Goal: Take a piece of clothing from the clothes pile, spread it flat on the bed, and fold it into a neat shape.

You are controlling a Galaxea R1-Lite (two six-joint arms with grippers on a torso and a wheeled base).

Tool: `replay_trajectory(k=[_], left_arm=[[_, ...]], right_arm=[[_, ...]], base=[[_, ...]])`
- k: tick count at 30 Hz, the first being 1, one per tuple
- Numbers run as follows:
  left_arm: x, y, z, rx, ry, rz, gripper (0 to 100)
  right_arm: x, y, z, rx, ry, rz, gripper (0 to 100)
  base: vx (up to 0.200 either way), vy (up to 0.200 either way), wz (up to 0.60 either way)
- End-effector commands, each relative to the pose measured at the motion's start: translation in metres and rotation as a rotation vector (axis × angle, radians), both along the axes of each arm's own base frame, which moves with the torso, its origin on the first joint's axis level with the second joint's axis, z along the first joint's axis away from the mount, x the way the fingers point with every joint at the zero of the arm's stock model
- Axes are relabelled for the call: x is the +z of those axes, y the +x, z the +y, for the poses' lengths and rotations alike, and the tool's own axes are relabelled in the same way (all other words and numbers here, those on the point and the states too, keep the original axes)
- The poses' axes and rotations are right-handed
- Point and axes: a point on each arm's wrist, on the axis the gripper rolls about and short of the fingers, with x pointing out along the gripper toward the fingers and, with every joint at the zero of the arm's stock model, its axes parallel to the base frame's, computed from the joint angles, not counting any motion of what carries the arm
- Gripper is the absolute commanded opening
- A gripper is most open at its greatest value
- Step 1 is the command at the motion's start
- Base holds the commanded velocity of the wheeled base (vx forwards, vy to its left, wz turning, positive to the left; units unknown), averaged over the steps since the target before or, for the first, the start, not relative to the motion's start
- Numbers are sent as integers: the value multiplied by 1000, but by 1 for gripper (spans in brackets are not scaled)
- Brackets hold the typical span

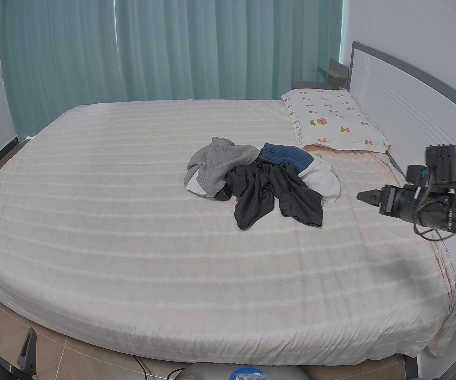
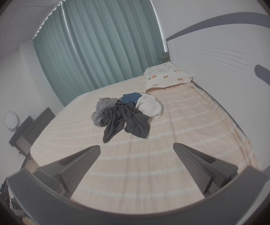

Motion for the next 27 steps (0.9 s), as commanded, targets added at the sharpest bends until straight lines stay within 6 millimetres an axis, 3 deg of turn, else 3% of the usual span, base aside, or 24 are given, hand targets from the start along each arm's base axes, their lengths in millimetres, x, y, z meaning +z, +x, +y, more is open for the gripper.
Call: replay_trajectory(k=[1, 13, 18, 27], left_arm=[[-5, 0, 0, 0, 0, 5, 100], [-5, 0, 0, 2, 0, 5, 100], [-5, 0, 0, 2, 0, 5, 100], [-5, 0, 0, 0, 0, 5, 100]], right_arm=[[-144, 164, 55, -130, -38, 111, 100], [-197, 205, 69, -168, -13, 143, 100], [-201, 214, 65, -189, 3, 145, 100], [-189, 227, 68, -218, 57, 140, 100]], base=[[0, 0, 0], [0, 0, 0], [0, 0, 0], [0, 0, 0]])
